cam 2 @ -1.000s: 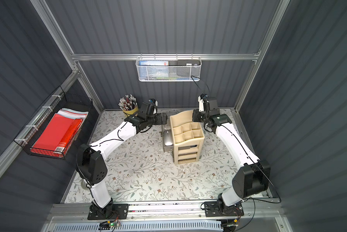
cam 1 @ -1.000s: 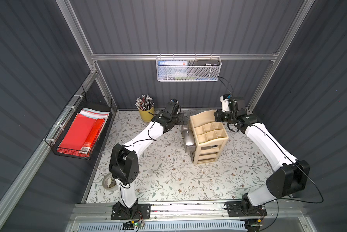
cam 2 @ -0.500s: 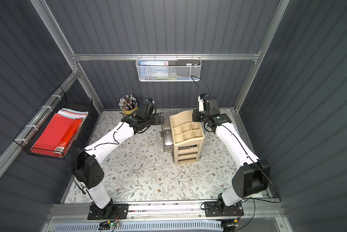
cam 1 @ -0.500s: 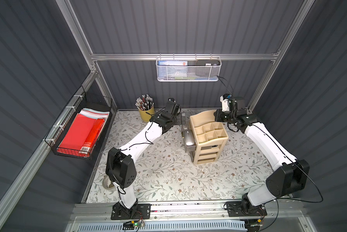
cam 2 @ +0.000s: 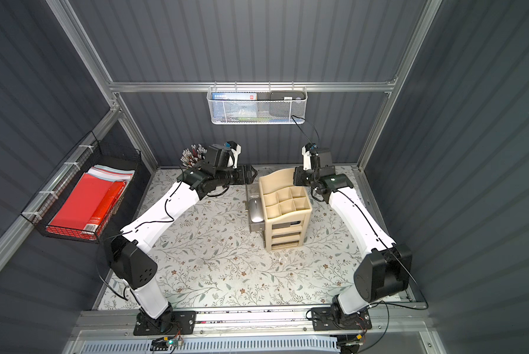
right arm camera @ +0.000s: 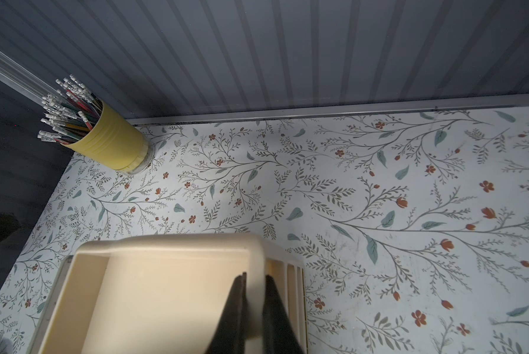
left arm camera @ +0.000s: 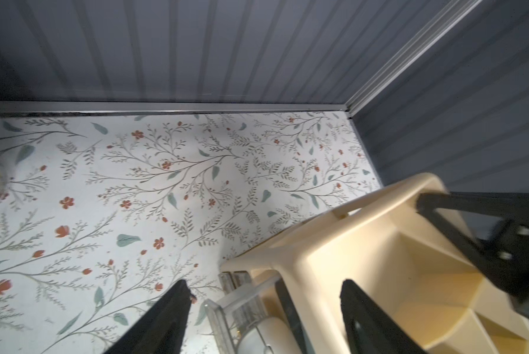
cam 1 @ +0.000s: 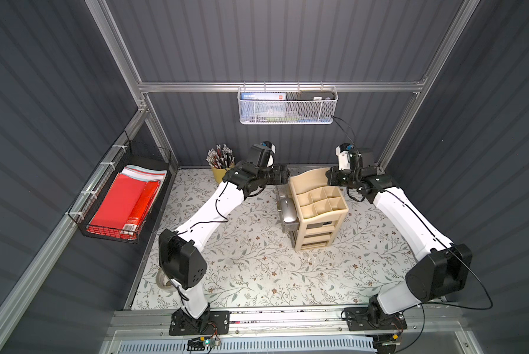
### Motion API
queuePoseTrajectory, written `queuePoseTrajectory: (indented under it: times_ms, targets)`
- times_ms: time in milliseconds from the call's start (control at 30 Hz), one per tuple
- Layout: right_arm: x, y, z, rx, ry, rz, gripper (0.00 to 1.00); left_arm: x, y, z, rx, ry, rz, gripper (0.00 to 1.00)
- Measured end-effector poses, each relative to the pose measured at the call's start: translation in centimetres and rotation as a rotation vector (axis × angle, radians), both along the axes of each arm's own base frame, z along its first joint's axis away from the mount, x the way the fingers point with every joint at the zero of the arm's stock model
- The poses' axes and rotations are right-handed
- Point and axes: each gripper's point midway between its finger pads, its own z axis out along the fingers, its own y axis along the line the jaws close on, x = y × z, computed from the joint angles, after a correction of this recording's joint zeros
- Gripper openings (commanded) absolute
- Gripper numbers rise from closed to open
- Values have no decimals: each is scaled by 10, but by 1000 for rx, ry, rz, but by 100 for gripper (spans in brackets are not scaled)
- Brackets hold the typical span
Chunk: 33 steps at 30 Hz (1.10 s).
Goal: Take the mice out of the drawer
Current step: Open the drawer in the storage box.
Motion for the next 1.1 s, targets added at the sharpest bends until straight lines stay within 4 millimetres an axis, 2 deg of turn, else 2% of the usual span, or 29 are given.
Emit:
queuePoseTrajectory:
  times_ms: [33, 67, 100, 167, 200, 233, 267, 300, 333, 400, 500, 567, 700, 800, 867, 967, 1100]
  targets:
    - [0, 0, 0, 1, 0, 1, 0, -3, 1, 7, -30, -5, -24, 77]
    - [0, 0, 0, 0, -1, 1, 0, -6, 5, 14, -69, -7, -52, 59]
    - [-1, 0, 1, 1, -2, 1, 0, -9, 11, 19, -101, -6, -69, 49]
    - [-2, -1, 1, 1, -5, 1, 0, -13, 31, 24, -169, 10, -91, 45]
    - [-3, -1, 2, 1, -7, 2, 0, -15, 37, 23, -195, 25, -103, 47]
    - [-3, -1, 2, 1, -9, 4, 0, -10, 47, 20, -203, 37, -92, 57]
    - [-4, 0, 2, 2, -10, 5, 0, -6, 52, 16, -204, 49, -83, 74]
    - [-4, 0, 2, 3, -10, 7, 0, -3, 54, 8, -183, 72, -82, 81]
    - [-4, 0, 2, 4, -11, 8, 0, -1, 53, -1, -165, 99, -79, 98]
    - [-4, 0, 2, 5, -11, 10, 0, -2, 48, -19, -138, 145, -73, 99]
    - [-4, 1, 2, 6, -10, 13, 0, -16, 43, -46, -99, 231, -80, 99]
    - [-4, 1, 2, 5, -11, 14, 0, -24, 40, -56, -73, 267, -71, 99]
    - [-4, 2, 2, 7, -10, 18, 0, -27, 39, -56, -34, 290, -15, 97]
    - [-3, 3, 1, 9, -9, 21, 0, -19, 35, -47, -24, 283, 25, 94]
    - [-3, 3, 1, 9, -8, 21, 0, -15, 33, -49, -24, 298, 47, 94]
    - [-3, 3, 1, 9, -9, 24, 0, -15, 30, -71, 3, 366, 72, 93]
    - [-3, 3, -2, 8, -8, 26, 0, -21, 26, -113, 64, 483, 92, 91]
